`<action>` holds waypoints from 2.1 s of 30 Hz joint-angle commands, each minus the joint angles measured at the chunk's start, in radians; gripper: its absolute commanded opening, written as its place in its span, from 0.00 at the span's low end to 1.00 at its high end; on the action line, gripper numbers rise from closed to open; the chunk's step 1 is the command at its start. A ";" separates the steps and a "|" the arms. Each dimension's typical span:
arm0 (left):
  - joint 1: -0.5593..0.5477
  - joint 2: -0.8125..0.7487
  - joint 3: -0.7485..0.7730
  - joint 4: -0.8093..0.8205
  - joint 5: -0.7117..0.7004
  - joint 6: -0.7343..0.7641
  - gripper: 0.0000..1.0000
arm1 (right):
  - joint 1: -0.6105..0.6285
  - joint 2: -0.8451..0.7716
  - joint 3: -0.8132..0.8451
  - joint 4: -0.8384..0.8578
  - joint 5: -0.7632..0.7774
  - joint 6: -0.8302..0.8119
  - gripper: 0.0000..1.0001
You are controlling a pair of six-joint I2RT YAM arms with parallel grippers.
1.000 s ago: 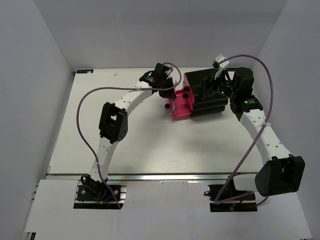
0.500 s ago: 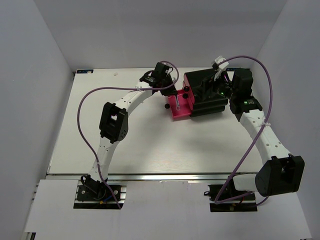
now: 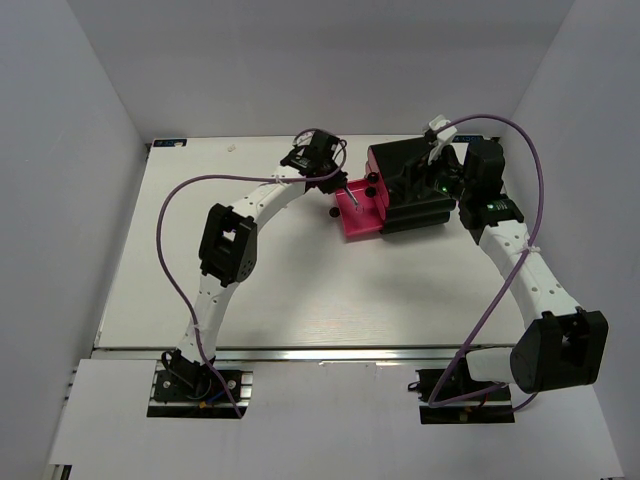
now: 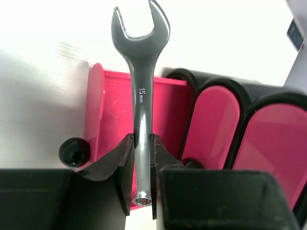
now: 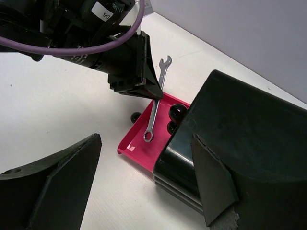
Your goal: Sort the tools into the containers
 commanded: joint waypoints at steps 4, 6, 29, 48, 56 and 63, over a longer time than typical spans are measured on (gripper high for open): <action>-0.037 -0.005 0.034 -0.011 -0.092 -0.113 0.00 | -0.008 -0.034 -0.012 0.014 0.005 -0.006 0.81; -0.049 0.000 0.033 -0.021 -0.108 -0.133 0.00 | -0.008 -0.038 -0.012 0.013 0.005 -0.006 0.81; -0.109 0.093 0.128 -0.089 -0.218 -0.250 0.00 | -0.017 -0.086 -0.053 0.008 -0.001 -0.003 0.81; -0.149 0.092 0.148 -0.020 -0.161 -0.207 0.45 | -0.018 -0.089 -0.067 0.008 -0.004 -0.009 0.81; -0.141 -0.020 0.084 -0.052 -0.249 -0.094 0.58 | -0.018 -0.084 -0.065 0.008 -0.020 -0.008 0.81; -0.121 -0.134 0.041 -0.040 -0.312 0.026 0.55 | -0.018 -0.083 -0.067 -0.013 -0.052 -0.028 0.81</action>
